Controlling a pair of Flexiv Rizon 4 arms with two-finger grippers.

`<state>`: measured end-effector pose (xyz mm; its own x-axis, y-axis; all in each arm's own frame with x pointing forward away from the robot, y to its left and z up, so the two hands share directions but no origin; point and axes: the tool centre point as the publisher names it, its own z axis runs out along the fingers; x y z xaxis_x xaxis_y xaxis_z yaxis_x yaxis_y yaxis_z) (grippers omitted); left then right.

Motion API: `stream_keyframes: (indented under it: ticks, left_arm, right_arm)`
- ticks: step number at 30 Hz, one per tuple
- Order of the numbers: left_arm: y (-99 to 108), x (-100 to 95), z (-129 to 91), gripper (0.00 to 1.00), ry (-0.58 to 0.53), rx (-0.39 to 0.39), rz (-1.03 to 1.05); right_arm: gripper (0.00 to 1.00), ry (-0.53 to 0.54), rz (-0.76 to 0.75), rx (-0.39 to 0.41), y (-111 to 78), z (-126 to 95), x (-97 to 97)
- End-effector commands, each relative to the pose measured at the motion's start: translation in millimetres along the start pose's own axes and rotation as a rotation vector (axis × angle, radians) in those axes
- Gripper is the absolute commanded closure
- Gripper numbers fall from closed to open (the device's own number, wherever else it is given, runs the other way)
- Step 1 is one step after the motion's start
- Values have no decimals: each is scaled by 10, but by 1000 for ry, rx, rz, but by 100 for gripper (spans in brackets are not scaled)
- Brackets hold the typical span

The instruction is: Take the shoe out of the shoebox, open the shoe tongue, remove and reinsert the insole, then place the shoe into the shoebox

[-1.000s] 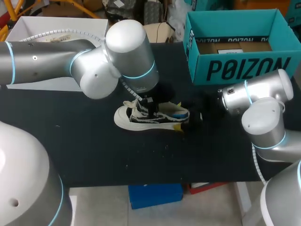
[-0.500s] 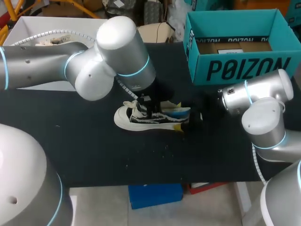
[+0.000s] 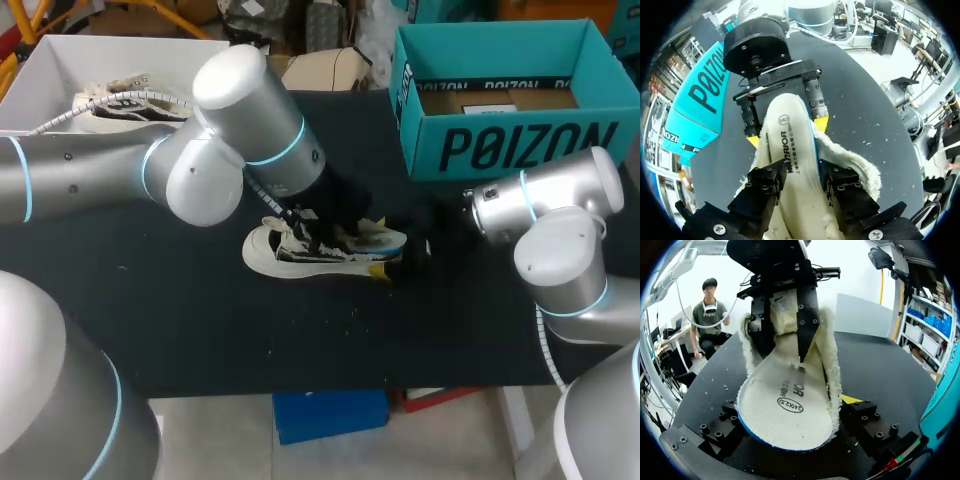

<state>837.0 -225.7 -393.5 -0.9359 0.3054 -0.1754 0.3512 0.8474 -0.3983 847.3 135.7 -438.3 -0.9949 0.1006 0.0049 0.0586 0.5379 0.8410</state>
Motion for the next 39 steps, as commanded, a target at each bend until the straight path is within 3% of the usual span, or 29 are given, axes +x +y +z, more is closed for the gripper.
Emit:
stream_keyframes:
  ticks: [1, 4, 26, 28, 30, 35, 39]
  left_arm:
    - [-2, 55, 6, 56, -34, -1, -9]
    - [-33, 35, 35, 59, -62, -29, -44]
    - [-331, -212, 183, 58, -145, 18, -30]
    - [-342, -214, 172, 63, -146, 17, -27]
    - [-336, -205, 157, 100, -147, 14, -29]
    - [-323, -57, 40, 100, -141, -7, -23]
    - [-354, 110, -178, 100, -131, 30, 38]
  right_arm:
    - [100, -1, 1, 2, -25, 22, 2]
    - [100, -1, 1, 2, -25, 22, 2]
    - [100, -1, 1, 2, -25, 22, 2]
    - [100, -1, 1, 2, -25, 22, 2]
    - [100, -1, 1, 2, -25, 22, 2]
    - [100, -1, 1, 2, -25, 22, 2]
    - [100, -1, 1, 2, -25, 22, 2]
